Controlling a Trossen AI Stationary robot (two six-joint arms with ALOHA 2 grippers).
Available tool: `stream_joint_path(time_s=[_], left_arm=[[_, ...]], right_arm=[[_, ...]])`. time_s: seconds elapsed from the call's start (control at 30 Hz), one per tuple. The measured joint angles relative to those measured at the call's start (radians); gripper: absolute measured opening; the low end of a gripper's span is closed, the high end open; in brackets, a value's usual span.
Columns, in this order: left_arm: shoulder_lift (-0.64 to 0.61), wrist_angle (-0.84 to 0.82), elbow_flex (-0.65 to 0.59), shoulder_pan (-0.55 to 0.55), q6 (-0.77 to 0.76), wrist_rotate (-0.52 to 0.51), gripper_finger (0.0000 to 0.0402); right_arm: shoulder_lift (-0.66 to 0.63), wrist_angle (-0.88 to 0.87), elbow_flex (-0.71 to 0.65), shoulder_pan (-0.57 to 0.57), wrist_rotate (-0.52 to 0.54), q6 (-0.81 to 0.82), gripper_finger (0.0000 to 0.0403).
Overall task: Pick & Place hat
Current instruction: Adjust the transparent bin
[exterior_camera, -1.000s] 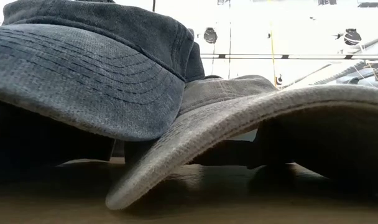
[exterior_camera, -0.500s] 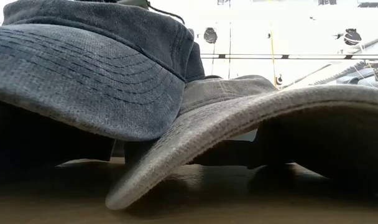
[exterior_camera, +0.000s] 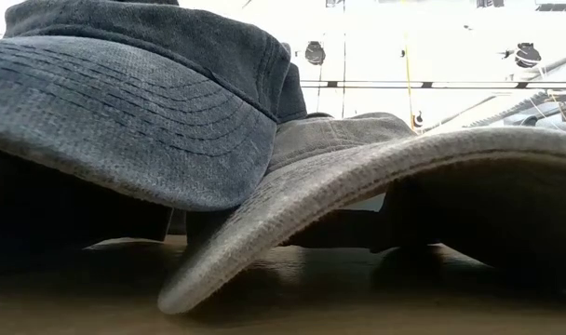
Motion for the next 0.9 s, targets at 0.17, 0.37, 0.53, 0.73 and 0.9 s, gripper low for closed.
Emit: stream_joint_path(time_s=[0.17,0.37,0.53,0.73,0.9], left_arm=[[0.000,0.018,0.000,-0.115,-0.004,-0.134,0.0172],[0.011,0.046,0.000,-0.161,-0.007,-0.144,0.0139],[0.051,0.042,0.000,-0.158,0.037,-0.202,0.0099],[0.095,0.046,0.000,-0.150,0.108,-0.216,0.0026],[0.101,0.138,0.000,-0.137,0.096,-0.294,0.0015]], right_arm=[[0.000,0.000,0.000,0.000,0.000,0.015,0.0325],[0.000,0.000,0.000,0.000,0.000,0.022,0.0325],[0.000,-0.004,0.000,0.000,0.000,0.023,0.0325],[0.000,-0.006,0.000,0.000,0.000,0.022,0.0325],[0.000,-0.006,0.000,0.000,0.000,0.023,0.0325]])
